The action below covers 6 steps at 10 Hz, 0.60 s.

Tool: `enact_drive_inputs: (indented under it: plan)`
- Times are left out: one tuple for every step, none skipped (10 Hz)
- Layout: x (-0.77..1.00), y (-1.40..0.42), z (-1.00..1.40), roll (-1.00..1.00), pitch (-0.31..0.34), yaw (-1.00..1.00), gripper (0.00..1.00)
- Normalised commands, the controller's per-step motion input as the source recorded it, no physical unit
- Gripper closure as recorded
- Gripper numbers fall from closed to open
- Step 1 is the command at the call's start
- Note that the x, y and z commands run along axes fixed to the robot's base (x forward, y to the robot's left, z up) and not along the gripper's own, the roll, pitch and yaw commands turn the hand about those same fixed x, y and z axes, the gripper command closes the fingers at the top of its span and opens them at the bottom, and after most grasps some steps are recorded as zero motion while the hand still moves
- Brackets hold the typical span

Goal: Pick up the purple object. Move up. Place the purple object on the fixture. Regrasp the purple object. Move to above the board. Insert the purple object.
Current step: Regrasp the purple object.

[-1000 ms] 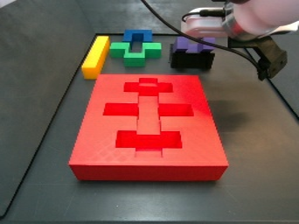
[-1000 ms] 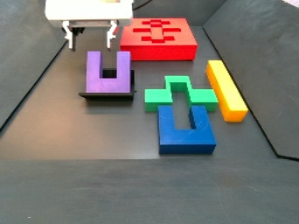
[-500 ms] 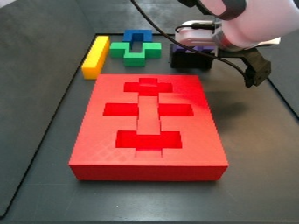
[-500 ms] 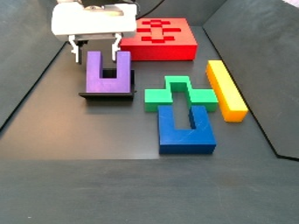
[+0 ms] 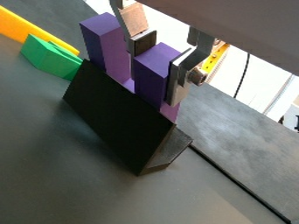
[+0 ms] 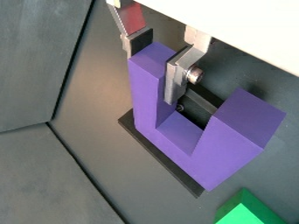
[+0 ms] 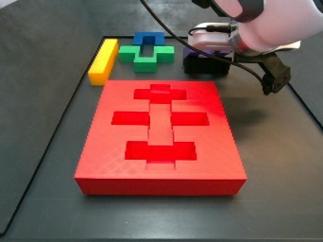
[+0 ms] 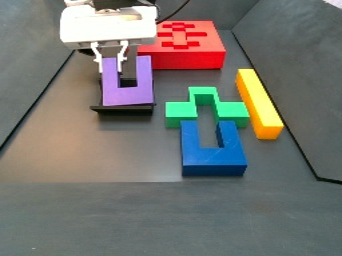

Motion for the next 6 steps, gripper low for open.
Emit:
enact_drive_inputs:
  plan:
    - [0.00, 0.00, 0.00, 0.00, 0.000, 0.00, 1.00]
    - [0.00, 0.00, 0.00, 0.00, 0.000, 0.00, 1.00]
    - [0.00, 0.00, 0.00, 0.00, 0.000, 0.00, 1.00]
    - [0.00, 0.00, 0.00, 0.00, 0.000, 0.00, 1.00]
    - [0.00, 0.00, 0.00, 0.00, 0.000, 0.00, 1.00]
    - [0.00, 0.00, 0.00, 0.00, 0.000, 0.00, 1.00]
